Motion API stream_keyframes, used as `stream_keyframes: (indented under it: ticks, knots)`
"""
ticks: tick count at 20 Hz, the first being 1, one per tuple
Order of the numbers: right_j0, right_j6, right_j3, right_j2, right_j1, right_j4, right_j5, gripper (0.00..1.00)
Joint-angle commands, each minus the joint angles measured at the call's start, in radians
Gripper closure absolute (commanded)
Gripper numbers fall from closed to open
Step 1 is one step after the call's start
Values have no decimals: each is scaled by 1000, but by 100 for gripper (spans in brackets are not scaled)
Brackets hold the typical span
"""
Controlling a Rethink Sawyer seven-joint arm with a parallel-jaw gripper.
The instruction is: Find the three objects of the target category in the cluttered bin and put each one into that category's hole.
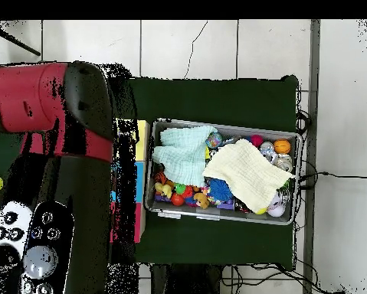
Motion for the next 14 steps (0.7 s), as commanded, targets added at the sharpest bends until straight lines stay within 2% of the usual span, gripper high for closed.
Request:
stream_keyframes:
  ticks: [1,2,6,14]
  knots:
    - [-62,-72,170,124,5,-55,-69,100]
    - [-62,-77,199,130,-7,-58,-93,100]
    - [-70,-66,231,133,-20,-66,-97,100]
    - [-105,-108,275,158,-50,-91,-122,100]
